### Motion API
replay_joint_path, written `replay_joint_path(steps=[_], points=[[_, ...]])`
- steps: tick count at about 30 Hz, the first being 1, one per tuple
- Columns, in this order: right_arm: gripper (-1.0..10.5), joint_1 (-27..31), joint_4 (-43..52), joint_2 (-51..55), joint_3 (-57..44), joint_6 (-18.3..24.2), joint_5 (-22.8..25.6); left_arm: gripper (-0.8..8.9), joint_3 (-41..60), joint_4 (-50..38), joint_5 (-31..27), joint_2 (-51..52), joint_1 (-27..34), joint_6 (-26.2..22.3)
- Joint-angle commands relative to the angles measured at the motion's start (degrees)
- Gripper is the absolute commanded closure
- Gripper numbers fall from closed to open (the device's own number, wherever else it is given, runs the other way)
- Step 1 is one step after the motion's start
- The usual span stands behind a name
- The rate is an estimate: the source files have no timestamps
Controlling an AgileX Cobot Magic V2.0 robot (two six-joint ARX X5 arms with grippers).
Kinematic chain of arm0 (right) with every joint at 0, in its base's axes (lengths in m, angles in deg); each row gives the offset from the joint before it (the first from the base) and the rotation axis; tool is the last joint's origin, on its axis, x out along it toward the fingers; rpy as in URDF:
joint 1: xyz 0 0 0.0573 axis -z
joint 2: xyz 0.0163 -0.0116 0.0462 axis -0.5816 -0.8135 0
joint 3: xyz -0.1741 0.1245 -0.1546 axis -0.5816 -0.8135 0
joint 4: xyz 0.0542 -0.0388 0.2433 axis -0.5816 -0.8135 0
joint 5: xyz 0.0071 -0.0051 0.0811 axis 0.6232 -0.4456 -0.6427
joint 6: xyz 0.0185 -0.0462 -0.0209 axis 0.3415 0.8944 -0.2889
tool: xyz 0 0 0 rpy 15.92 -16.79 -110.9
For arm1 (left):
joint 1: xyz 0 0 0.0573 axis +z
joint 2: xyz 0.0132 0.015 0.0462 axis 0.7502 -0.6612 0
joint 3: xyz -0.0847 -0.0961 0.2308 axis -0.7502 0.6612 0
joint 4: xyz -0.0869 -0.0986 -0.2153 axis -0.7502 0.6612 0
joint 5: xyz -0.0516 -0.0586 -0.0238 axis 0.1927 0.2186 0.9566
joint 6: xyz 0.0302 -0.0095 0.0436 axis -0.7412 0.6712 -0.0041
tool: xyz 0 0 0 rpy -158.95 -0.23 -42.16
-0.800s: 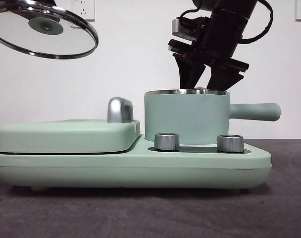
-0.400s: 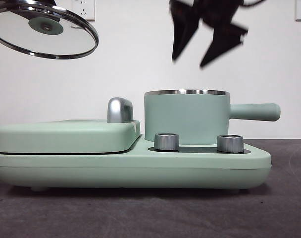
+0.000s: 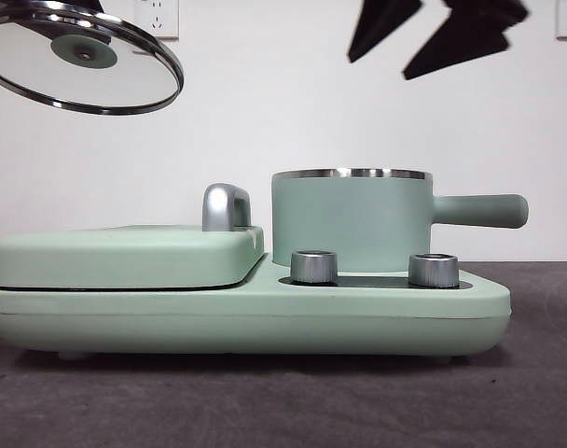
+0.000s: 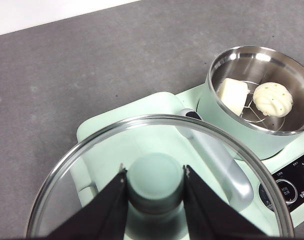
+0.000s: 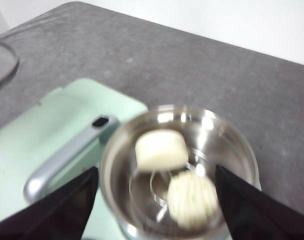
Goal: Put the buns in a small steamer
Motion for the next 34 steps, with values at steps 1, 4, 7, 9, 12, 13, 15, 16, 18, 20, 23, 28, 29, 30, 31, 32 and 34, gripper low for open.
replay_joint_path(steps=[1,4,7,9,12,13,15,16,18,20,23,28,29,30,31,32,34], points=[[5.8,-0.35,-0.04,3.89,-3.5,-1.27,0.52,8.03,-0.87,-1.33,0.11,-0.04,-0.2,0.44],[5.8,-0.35,-1.99,9.62,-7.85,-1.86,1.99,8.03,-0.87,-1.36,0.13,-0.04,-0.2,0.44],[5.8,-0.37,-4.15,16.0,-11.87,-2.99,3.02,8.03,-0.87,-1.4,0.52,-0.07,-0.22,0.44],[5.9,-0.35,-6.23,20.68,-14.16,-3.58,3.74,8.03,-0.87,-1.49,0.81,-0.07,-0.33,0.39],[6.0,-0.35,-10.95,27.28,-16.13,-3.58,5.73,8.03,-0.87,-1.55,0.96,-0.07,-1.44,-0.9],[6.0,-0.35,-12.85,29.03,-16.31,-3.87,6.47,8.03,-0.87,-1.75,0.98,-0.13,-1.95,-1.09],[6.0,-0.35,-16.48,32.52,-16.33,-4.79,7.45,8.03,-0.87,-2.47,1.25,-0.5,-3.26,-1.09],[6.0,-0.35,-17.88,34.01,-16.33,-5.2,7.52,8.03,-0.87,-3.13,1.42,-0.85,-4.07,-1.07],[6.0,-0.37,-20.5,37.46,-16.33,-6.71,7.48,8.03,-0.87,-4.52,1.46,-1.73,-5.84,-0.98],[6.0,-0.37,-22.38,40.15,-16.33,-8.55,7.45,8.03,-0.87,-6.08,1.46,-2.91,-7.69,-0.68],[6.0,-0.37,-24.37,43.5,-16.33,-10.03,7.48,8.03,-0.87,-9.16,1.46,-5.35,-10.88,-0.63],[6.0,-0.37,-24.63,46.07,-16.33,-13.2,6.29,8.03,-0.9,-16.06,1.46,-10.54,-15.26,-1.38],[6.0,-0.35,-24.65,46.25,-16.33,-13.66,5.92,8.03,-0.9,-17.73,1.46,-11.76,-16.06,-2.01],[6.0,-0.37,-24.74,46.29,-16.33,-13.88,5.79,8.03,-0.9,-19.54,1.44,-12.98,-16.81,-2.45],[6.0,-0.37,-24.83,46.29,-16.33,-13.86,5.66,8.03,-0.94,-21.05,1.46,-14.08,-17.38,-2.6],[6.0,-0.37,-24.92,46.27,-16.33,-13.84,5.6,8.03,-1.03,-22.8,1.46,-15.3,-17.97,-2.6],[6.0,-0.37,-24.98,46.25,-16.33,-13.81,5.6,8.03,-1.11,-26.16,1.44,-17.49,-18.99,-2.6]])
